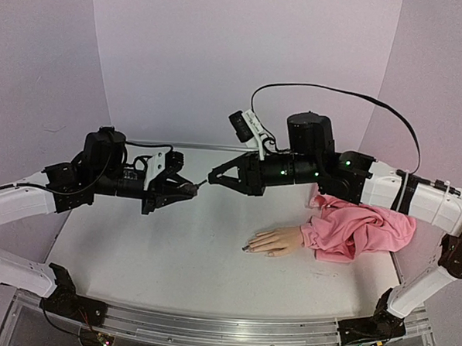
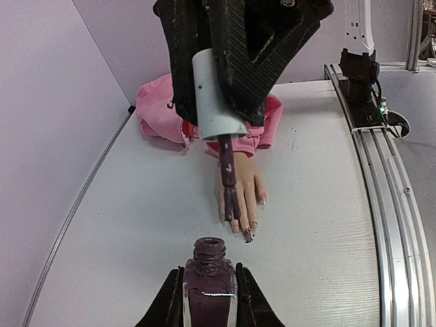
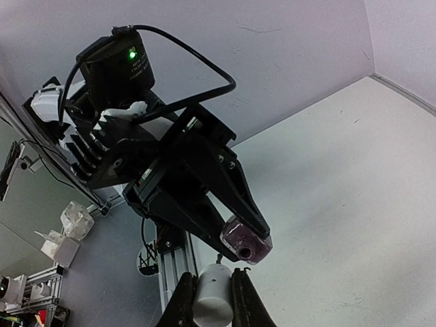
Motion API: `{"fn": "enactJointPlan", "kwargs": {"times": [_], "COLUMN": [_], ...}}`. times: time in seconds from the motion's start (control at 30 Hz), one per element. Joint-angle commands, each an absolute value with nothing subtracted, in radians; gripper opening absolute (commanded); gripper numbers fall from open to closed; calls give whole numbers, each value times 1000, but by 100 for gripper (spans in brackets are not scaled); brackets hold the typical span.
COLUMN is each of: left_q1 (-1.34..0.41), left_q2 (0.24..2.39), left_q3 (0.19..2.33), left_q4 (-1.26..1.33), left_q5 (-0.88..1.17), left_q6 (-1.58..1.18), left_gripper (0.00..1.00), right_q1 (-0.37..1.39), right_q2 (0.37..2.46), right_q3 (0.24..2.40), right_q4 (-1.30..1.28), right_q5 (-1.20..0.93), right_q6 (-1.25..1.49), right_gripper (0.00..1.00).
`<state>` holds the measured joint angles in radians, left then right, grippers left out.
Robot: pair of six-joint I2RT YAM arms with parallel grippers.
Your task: Paint the nails
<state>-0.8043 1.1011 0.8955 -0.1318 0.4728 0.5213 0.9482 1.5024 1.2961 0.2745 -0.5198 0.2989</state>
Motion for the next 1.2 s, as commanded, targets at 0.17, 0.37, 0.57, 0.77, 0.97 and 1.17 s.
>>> {"fn": "enactJointPlan", "kwargs": {"times": [0.17, 0.37, 0.57, 0.77, 0.97, 1.17], "left_q1": [-808, -808, -808, -808, -808, -808], "left_q2": [1053, 1052, 1057, 1063, 1066, 1068], "left_q3": [897, 899, 899, 900, 900, 900], "left_q4": [-103, -103, -103, -103, -103, -103], "left_q5": [443, 443, 449, 453, 457, 457], "left_q6": [527, 520, 520, 518, 517, 518], "left_gripper": [0, 0, 0, 0, 0, 0], "right_q1": [961, 971, 973, 975, 975, 974], "right_q2": [1514, 1535, 1539, 1500, 1494, 1508], "right_q3": [1342, 1354, 1351, 1311, 1299, 1304], "right_q4": [288, 295, 308, 351, 362, 366], "right_q5": [-467, -474, -468, -440, -421, -425], "right_q6": [276, 275, 272, 273, 278, 279], "right_gripper": [0, 0, 0, 0, 0, 0]}}
